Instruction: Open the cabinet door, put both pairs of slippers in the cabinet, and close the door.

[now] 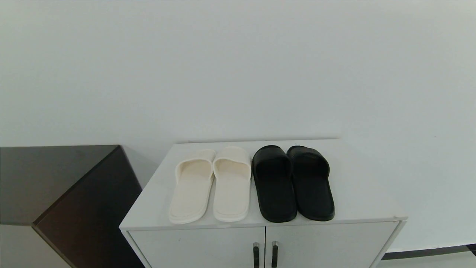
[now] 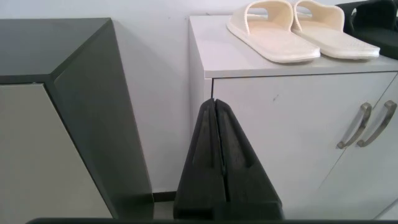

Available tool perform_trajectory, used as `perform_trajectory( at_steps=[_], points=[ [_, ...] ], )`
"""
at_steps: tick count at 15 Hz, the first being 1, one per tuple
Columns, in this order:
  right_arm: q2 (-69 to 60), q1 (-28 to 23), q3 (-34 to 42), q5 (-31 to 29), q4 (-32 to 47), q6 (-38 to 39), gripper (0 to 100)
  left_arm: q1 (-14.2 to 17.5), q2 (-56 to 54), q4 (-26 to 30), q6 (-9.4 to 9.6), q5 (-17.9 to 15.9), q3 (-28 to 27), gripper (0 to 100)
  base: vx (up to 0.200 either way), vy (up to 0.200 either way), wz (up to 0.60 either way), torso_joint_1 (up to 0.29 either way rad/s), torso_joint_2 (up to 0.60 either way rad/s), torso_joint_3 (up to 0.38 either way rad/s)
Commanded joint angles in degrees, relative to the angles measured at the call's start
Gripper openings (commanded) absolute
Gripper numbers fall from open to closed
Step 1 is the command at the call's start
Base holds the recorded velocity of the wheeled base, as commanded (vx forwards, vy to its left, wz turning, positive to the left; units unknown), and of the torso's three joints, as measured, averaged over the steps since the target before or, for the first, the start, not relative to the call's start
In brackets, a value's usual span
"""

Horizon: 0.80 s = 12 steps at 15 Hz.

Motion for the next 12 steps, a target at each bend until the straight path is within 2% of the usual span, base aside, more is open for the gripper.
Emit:
perform_trajectory(
  at_steps=[1, 3, 5, 6, 8, 10, 12],
  points=[
    [0.0, 0.0, 0.0, -0.3, 0.0, 0.8, 100, 0.0, 0.0, 0.0, -0.23, 0.1, 0.0, 0, 0.0, 0.0, 0.0, 0.0, 0.0, 0.0],
    [0.0, 0.0, 0.0, -0.4, 0.0, 1.8, 100, 0.0, 0.0, 0.0, -0.23, 0.1, 0.0, 0, 0.0, 0.0, 0.0, 0.0, 0.0, 0.0],
    [0.0, 0.0, -0.2, -0.3, -0.5, -2.6, 100, 0.0, 0.0, 0.0, 0.03, 0.1, 0.0, 0, 0.0, 0.0, 0.0, 0.0, 0.0, 0.0],
    [0.0, 0.0, 0.0, -0.1, -0.7, -2.1, 100, 0.0, 0.0, 0.0, 0.29, 0.1, 0.0, 0, 0.0, 0.0, 0.0, 0.0, 0.0, 0.0],
    [7.5, 2.7, -14.5, 1.0, 1.5, 7.6, 100, 0.0, 0.0, 0.0, 0.56, 0.1, 0.0, 0, 0.0, 0.0, 0.0, 0.0, 0.0, 0.0],
    [17.1, 3.1, -16.9, 7.2, 4.8, 5.1, 100, 0.0, 0.0, 0.0, 0.82, 0.1, 0.0, 0, 0.0, 0.0, 0.0, 0.0, 0.0, 0.0],
    [29.0, 4.3, -16.5, 10.7, 1.7, 5.1, 100, 0.0, 0.0, 0.0, 3.02, 0.1, 0.0, 0, 0.0, 0.0, 0.0, 0.0, 0.0, 0.0]
  ],
)
